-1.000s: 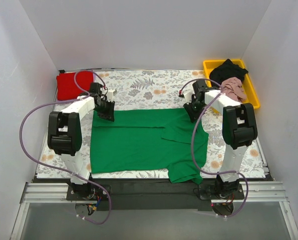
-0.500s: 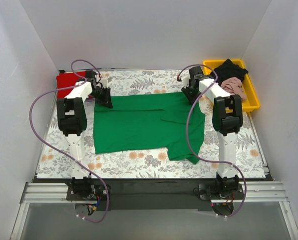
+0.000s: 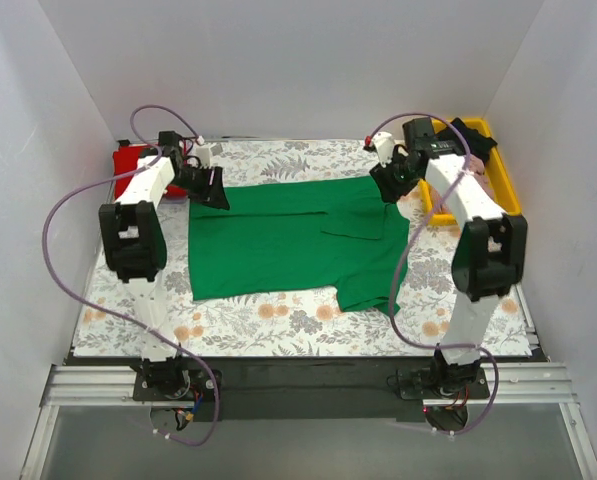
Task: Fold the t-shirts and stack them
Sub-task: Fold the tshirt
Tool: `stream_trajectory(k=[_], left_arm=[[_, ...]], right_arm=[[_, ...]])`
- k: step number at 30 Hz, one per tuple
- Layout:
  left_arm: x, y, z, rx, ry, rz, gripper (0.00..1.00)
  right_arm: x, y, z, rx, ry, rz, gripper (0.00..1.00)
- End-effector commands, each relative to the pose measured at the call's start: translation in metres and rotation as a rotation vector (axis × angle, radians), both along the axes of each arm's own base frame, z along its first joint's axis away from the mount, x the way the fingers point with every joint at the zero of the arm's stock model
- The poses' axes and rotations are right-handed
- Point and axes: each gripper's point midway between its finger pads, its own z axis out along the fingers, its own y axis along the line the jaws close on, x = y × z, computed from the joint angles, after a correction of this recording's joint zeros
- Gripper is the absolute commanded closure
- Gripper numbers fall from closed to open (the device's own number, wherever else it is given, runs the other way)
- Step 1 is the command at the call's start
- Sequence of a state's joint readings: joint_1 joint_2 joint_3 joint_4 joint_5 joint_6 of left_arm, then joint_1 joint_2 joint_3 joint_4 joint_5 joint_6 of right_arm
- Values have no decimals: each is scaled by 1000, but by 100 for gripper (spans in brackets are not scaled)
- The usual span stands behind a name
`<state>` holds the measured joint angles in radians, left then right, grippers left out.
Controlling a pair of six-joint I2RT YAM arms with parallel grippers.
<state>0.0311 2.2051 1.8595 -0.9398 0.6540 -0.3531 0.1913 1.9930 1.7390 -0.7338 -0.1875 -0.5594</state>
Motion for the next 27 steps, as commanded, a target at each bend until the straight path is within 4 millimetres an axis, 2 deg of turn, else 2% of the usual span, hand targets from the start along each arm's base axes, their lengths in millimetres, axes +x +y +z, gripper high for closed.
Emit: stream_trajectory(k=[1,2,3,5,6,8,9,11,12,15,19,23,27], left_arm=[[-55,-9,67,-54,-79,-105,57],[-64,-9,66,-50,-74,-114,57],[-73,-8,76,-43,-105,-123,57],[-93,-8,68,-39,-75,-120,57],[-99,-8,75,-37,-101,-119,57],[-110,-10,77,-52,-93,-113,57],[-119,-12,77,-56,-77,-114,57],[-126,-14,81,-73,-72,-117,57],[-130,-15,80,-77,-60,-115,57],[-138,-16,85,-86,-65,-111,57],[-144,-15,86,-72,-73,-107,57],[-148,-14,86,-69,-77,-105,57],[-149,-15,87,-73,-72,-104,57]], right_arm=[[-66,5,46,46,-15,165,50],[-87,-1,26,30,48,167,53],[-100,-3,21,25,73,180,56],[-128,-2,16,33,110,213,59],[-148,-1,1,29,164,226,60],[-169,3,-4,31,189,252,60],[-185,7,-15,21,228,270,61],[-195,13,-20,11,231,289,62],[-207,16,-30,5,264,295,62],[-217,21,-43,-44,263,316,65],[-237,19,-64,-113,294,340,66],[-253,24,-75,-152,314,385,66],[-266,38,-73,-138,325,433,67]])
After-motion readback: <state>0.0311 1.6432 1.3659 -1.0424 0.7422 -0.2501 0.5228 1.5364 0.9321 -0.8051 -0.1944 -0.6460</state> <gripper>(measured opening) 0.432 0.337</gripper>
